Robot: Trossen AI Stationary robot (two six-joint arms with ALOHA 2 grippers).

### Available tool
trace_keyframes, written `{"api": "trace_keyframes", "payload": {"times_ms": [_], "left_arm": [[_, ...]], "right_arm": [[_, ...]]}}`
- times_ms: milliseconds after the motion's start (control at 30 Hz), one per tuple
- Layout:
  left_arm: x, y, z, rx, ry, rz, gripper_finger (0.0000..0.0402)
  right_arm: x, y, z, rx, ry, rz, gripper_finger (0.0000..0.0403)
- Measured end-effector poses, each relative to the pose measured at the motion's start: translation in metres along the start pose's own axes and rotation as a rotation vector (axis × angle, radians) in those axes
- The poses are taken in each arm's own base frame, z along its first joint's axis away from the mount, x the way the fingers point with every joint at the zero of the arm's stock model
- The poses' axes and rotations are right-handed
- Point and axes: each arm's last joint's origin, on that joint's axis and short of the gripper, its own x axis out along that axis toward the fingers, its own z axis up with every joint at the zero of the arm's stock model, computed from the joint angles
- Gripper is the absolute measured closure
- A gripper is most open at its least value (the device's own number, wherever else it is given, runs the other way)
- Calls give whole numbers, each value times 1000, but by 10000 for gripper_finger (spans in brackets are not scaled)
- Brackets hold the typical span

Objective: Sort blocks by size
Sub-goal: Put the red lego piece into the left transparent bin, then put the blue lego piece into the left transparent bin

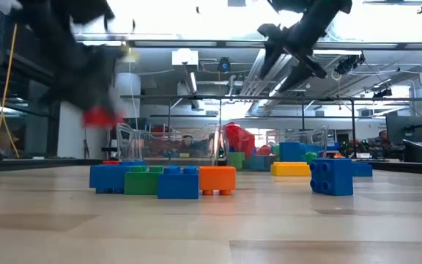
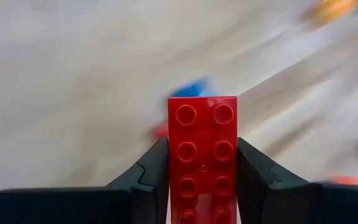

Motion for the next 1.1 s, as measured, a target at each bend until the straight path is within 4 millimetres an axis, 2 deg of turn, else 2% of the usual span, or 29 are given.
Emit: {"api": "trace_keyframes", "payload": {"times_ms": [100, 200, 267, 500, 700, 833, 933, 1000, 1100], "left_arm": [[-35, -14, 25, 89, -164, -112, 303], [-48, -15, 52, 185, -272, -61, 303], [-42, -12, 71, 226, -293, 12, 303], [-2, 10, 131, 301, -214, 217, 296], [13, 10, 161, 437, -176, 285, 180], [4, 4, 168, 424, -126, 262, 120], [-9, -4, 161, 326, -72, 190, 103], [-19, -10, 147, 285, -45, 165, 103], [-32, -23, 111, 243, -47, 132, 109]], "right_arm": [[-1, 14, -8, -27, 0, 60, 126], [-3, 24, -16, -29, -32, 62, 126], [-4, 27, -19, -4, -62, 40, 126], [-5, 33, -26, 35, -74, 37, 126], [-6, 37, -30, 30, -65, 47, 126], [-6, 38, -32, 29, -61, 52, 126], [-7, 39, -33, 16, -58, 52, 126], [-7, 39, -34, 3, -54, 47, 126], [-7, 38, -34, -14, -48, 37, 126]]}}
